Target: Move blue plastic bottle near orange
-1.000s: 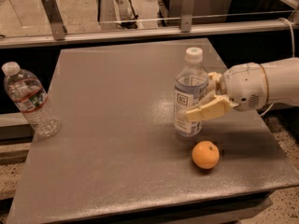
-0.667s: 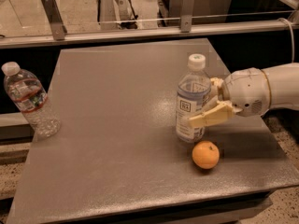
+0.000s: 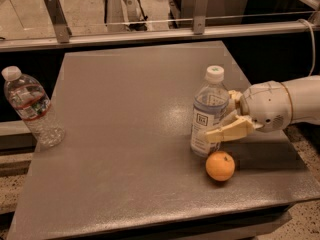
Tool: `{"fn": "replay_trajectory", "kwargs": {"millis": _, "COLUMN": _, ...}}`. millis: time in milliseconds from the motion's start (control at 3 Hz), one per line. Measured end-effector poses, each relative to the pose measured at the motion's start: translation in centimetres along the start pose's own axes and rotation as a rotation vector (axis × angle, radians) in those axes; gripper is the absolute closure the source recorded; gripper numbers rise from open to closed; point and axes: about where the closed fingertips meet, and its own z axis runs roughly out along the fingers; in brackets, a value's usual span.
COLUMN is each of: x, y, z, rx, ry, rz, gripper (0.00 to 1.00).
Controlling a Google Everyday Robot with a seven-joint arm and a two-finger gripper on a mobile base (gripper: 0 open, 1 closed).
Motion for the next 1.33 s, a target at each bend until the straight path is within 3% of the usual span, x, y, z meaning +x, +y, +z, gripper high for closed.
{"fn": "replay_trajectory", "kwargs": {"millis": 333, "x": 0.4, "y": 0.1, "z": 0.0, "rx": -0.01, "ry": -0.004, "rz": -0.006, "gripper": 0.13}}
{"fn": "replay_trajectory", "kwargs": {"millis": 667, "x": 0.5, "y": 0.3, "z": -0.1, "rx": -0.014, "ry": -0.005, "rz": -0.013, "gripper": 0.0}}
{"fn": "replay_trajectory", "kwargs": {"millis": 1000, "x": 0.3, "y": 0.4, "z": -0.9, "rx": -0.008, "ry": -0.001, "rz": -0.018, "gripper": 0.0}}
{"fn": "replay_trajectory", "kwargs": {"millis": 1333, "x": -1.5, "y": 0.1, "z": -4.0, "rx": 0.036, "ry": 0.003, "rz": -0.037, "gripper": 0.0}}
